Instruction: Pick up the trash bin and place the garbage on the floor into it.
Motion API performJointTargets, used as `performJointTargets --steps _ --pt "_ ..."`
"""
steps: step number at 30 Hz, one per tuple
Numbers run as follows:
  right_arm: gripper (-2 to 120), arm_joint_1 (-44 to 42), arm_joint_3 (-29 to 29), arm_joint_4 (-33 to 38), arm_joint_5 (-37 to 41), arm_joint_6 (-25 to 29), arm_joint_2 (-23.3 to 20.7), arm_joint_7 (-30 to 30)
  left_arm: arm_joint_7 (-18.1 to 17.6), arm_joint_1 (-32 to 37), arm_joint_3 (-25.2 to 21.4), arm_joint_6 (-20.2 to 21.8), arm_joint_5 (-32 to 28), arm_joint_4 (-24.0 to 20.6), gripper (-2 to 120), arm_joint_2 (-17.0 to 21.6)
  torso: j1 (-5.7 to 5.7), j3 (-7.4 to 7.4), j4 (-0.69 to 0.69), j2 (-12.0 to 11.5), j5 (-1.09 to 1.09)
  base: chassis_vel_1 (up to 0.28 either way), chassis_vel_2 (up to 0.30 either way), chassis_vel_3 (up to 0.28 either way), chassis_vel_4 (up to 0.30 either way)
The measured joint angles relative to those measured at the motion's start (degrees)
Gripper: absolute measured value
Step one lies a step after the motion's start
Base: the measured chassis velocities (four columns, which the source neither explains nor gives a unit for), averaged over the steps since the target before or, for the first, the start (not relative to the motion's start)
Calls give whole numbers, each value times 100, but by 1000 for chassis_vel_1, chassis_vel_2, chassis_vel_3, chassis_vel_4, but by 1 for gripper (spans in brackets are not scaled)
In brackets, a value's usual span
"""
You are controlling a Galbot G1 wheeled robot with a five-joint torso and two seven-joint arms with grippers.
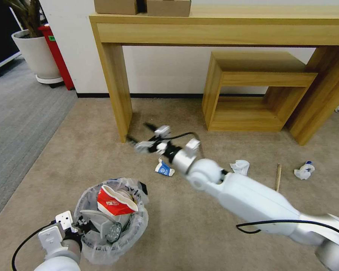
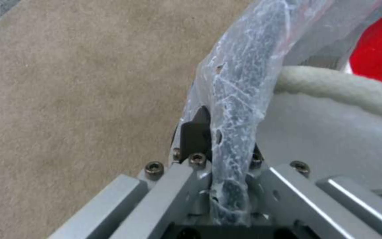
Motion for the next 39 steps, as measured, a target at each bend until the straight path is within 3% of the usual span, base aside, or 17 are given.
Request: performJointTargets --steps 2,5,8,12,18,23,31,39 --pt "100 -203 286 28 -150 -220 -41 248 5 -30 -12 3 -22 0 0 -10 0 0 0 0 0 0 0 0 0" --pt "100 -808 1112 383 -110 -965 -41 1128 19 -141 -113 14 -148 7 0 27 0 0 0 0 0 0 0 0 0" --pt "100 -1252 1628 570 -273 -1171 19 1459 20 -156 -182 14 -241 6 0 96 0 0 1 0 0 0 0 0 0" --pt "100 -2070 2372 696 -794 -1185 132 1414 19 -131 -231 22 -321 -8 0 140 0 0 1 0 0 0 0 0 0" --pt "100 -3103 3454 608 -1407 -752 614 1102 15 -198 -357 45 -444 -66 0 106 0 0 1 0 0 0 0 0 0" --pt "100 -3743 4008 674 -1963 -325 923 1015 62 -185 -540 175 -485 -136 0 56 0 -1 1 0 -2 0 0 0 0" --pt "100 -4564 4701 1028 -3206 318 1517 747 338 -161 -954 311 -373 -255 0 -115 0 -1 1 0 -2 0 0 0 0" --pt "100 -4946 4897 1158 -3422 566 1775 410 485 5 -1089 314 -194 -350 0 -391 0 -1 1 0 -2 0 0 0 0"
